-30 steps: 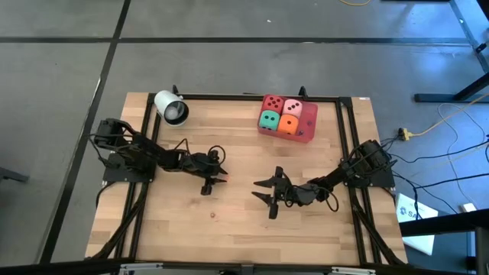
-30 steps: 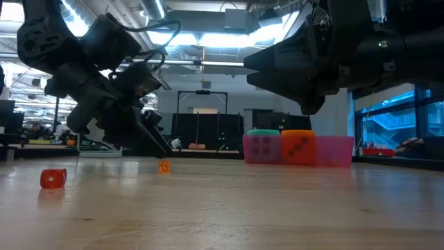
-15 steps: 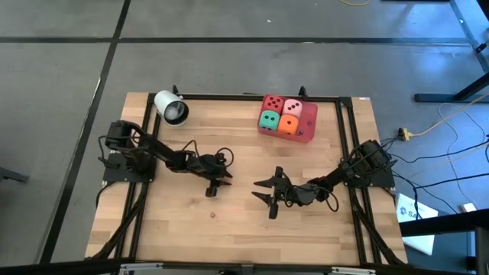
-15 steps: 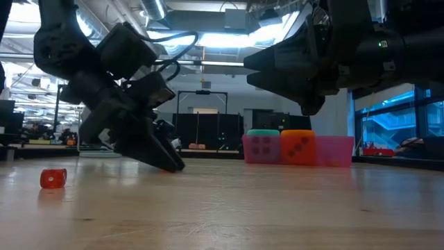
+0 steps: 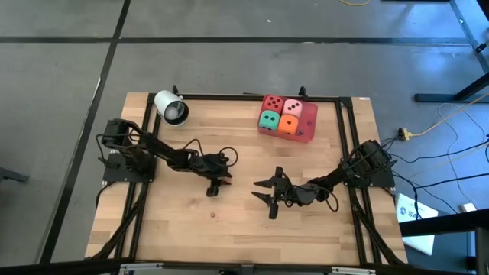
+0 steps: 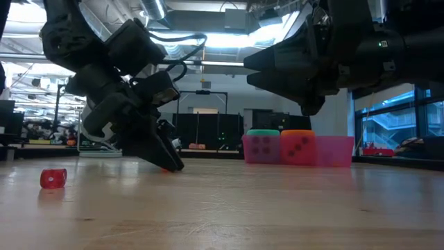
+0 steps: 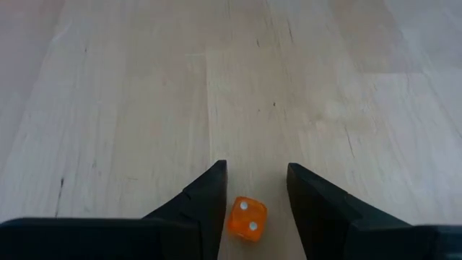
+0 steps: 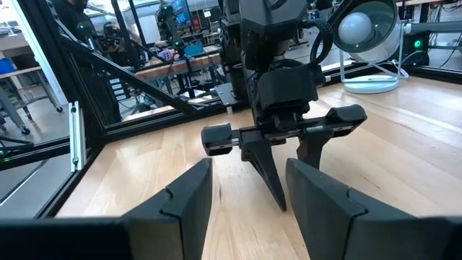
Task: Pick & Place Dice
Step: Put the small orange dice into the red bin
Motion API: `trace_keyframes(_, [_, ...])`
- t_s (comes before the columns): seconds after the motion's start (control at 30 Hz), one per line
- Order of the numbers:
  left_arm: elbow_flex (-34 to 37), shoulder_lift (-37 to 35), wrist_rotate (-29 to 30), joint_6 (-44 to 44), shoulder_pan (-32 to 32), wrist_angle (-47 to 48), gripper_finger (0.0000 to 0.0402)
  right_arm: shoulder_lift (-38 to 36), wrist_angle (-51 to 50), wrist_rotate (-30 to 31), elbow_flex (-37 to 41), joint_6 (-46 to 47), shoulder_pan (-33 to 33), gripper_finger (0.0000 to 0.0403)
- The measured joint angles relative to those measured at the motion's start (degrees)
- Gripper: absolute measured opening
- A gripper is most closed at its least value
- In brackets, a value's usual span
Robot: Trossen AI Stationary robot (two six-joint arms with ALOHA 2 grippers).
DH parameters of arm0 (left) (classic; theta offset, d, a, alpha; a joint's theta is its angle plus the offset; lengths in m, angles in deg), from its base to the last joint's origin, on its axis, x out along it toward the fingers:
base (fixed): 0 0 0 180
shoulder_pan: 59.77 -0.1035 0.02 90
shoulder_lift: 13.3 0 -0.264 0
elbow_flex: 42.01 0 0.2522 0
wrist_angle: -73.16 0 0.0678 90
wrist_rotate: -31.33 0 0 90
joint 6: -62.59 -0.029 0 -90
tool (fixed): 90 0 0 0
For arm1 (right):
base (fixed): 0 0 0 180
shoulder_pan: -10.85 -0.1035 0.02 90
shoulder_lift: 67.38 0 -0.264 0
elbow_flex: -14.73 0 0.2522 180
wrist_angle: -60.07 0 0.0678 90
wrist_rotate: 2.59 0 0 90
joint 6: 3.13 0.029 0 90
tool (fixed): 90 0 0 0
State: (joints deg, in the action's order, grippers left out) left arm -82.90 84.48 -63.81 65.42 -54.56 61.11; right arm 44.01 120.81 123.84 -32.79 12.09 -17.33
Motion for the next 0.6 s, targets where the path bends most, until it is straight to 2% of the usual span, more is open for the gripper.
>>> trace_keyframes(0.6, [0.2, -3.5, 1.0, 1.0, 0.0, 9.1, 0.0141, 0.0, 0.0, 0.0, 0.0, 0.0, 0.0, 0.0178])
